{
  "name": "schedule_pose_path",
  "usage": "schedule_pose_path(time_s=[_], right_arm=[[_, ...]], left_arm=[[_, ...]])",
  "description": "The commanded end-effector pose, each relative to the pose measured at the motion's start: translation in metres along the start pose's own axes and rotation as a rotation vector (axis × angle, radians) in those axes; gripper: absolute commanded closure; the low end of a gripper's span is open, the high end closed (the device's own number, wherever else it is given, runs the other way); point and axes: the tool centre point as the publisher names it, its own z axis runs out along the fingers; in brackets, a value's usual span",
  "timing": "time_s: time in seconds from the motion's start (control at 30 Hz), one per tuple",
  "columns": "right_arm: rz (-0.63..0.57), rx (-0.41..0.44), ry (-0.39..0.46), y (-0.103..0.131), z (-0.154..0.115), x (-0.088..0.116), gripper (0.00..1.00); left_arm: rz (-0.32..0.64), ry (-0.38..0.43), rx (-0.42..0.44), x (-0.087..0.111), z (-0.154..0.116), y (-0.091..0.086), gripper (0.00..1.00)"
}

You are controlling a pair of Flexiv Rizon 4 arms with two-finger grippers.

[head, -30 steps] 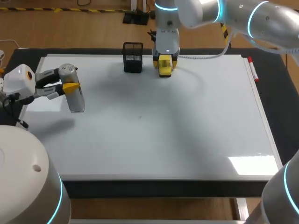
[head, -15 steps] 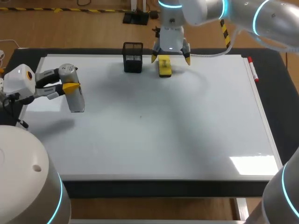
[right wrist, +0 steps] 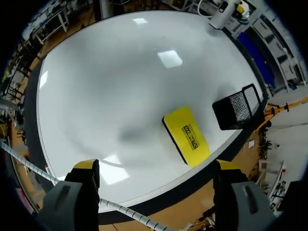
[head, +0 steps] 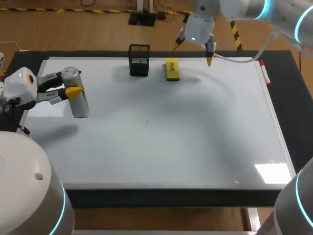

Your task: Pick up the inspection probe, press it on each red-marked spot on the whiteboard one by one, put down the probe, pick up the eraser, and wipe off all the red marks.

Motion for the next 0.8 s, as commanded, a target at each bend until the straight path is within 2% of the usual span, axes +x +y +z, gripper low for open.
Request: schedule_pose_path(time_s=[0.03,0.23,0.47,0.63,0.8], right_arm=[[0.089,0.002,-0.054,0.000,-0.017,0.011,0.00],[0.219,-0.037,-0.119,-0.005,-0.035,0.015,0.00],[0.337,-0.036,-0.249,-0.010,-0.064,0.019,0.00],[0.435,-0.027,-0.288,-0.010,-0.086,0.021,0.00],[0.484,-0.022,-0.350,-0.008,-0.105,0.024,0.00]], left_arm=[[0.001,-0.001,0.000,0.000,0.000,-0.001,1.00],[0.001,-0.001,0.000,0.000,0.000,-0.001,1.00],[0.001,-0.001,0.000,0.000,0.000,-0.001,1.00],[0.001,-0.001,0.000,0.000,0.000,-0.001,1.00],[0.001,-0.001,0.000,0.000,0.000,-0.001,1.00]])
